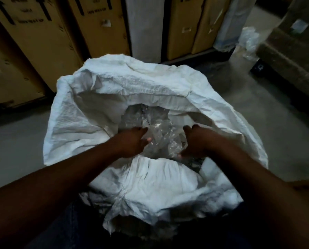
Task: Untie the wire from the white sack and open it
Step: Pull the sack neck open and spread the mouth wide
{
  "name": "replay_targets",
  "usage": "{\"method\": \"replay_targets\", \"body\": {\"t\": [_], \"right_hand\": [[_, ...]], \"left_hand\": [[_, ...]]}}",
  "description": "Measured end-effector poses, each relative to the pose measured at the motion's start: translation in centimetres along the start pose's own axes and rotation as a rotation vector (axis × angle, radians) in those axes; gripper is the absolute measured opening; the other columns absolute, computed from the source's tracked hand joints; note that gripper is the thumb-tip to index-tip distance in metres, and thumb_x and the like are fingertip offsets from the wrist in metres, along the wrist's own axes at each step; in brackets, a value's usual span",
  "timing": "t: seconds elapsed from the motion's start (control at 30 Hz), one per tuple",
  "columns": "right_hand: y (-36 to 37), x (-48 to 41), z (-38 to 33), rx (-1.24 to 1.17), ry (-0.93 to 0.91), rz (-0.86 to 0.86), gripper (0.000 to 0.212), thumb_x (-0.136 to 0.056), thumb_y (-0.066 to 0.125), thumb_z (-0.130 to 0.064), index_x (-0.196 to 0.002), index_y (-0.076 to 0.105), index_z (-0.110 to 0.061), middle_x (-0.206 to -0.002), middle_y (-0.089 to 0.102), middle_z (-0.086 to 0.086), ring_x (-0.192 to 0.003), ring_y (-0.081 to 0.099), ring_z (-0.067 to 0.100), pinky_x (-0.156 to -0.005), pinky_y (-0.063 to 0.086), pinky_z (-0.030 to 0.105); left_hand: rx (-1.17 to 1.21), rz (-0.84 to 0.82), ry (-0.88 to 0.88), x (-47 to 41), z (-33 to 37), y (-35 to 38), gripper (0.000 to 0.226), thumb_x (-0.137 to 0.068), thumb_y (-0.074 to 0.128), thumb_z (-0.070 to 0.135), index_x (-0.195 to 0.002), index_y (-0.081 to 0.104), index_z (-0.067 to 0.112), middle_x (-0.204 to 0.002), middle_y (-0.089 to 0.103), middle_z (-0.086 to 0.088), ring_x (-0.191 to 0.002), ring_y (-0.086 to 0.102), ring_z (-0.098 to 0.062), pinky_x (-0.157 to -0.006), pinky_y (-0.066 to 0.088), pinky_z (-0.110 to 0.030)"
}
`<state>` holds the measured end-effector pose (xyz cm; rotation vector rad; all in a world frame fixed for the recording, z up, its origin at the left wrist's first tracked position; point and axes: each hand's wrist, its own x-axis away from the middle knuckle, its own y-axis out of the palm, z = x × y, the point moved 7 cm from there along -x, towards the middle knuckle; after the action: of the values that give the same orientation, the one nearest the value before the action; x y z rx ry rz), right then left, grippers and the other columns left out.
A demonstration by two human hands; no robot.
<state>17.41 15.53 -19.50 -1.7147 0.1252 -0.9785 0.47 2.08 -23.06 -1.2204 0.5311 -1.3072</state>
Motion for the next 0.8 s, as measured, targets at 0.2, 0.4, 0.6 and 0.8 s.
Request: {"method": "replay_targets", "body": {"t": [0.2,0.4,0.6,0.8], "right_hand": [[6.7,4.5,-1.7,0.019,-0.033,-0.288,0.090,-0.080,0.045,-0.084,-0.131,0.063,-0.011,-0.137,0.061,0.014,-0.125,0.058,0.030,-0.101,0.044,0.035],[10.2,8.4,-3.5,0.082,-0.100,-0.496,0.077,-0.090,0.042,-0.075,-0.127,0.065,-0.011,-0.138,0.060,0.013,-0.120,0.060,0.028,-0.094,0.041,0.030],[4.9,7.8,-3.7,-0.255,-0.121,-0.199,0.034,-0.095,0.065,-0.036,-0.121,0.070,-0.015,-0.122,0.071,0.008,-0.111,0.066,0.026,-0.080,0.039,0.018],[-4.2,5.3,2.2,-0.508,-0.039,0.708,0.083,-0.081,0.077,-0.044,-0.152,0.040,-0.021,-0.153,0.048,0.004,-0.141,0.043,0.022,-0.116,0.035,0.036]], "left_hand": [[0.055,-0.184,-0.334,5.4,-1.3,3.0,0.093,-0.098,0.015,0.076,-0.164,0.019,0.011,-0.167,0.028,-0.020,-0.152,0.036,-0.035,-0.124,0.030,-0.043],[-0.058,-0.488,-0.329,12.0,1.2,3.1,0.083,-0.103,0.017,0.069,-0.159,0.036,0.011,-0.143,0.057,-0.013,-0.123,0.061,-0.023,-0.103,0.043,-0.028],[-0.181,-0.747,-0.330,13.5,1.6,3.0,0.081,-0.083,0.034,0.090,-0.090,0.065,0.016,-0.114,0.067,-0.009,-0.100,0.060,-0.022,-0.099,0.044,-0.031],[-0.325,0.192,-0.054,6.5,1.7,-7.7,0.112,-0.072,0.025,0.099,-0.158,0.032,0.027,-0.160,0.046,-0.008,-0.140,0.052,-0.031,-0.110,0.047,-0.045]]}}
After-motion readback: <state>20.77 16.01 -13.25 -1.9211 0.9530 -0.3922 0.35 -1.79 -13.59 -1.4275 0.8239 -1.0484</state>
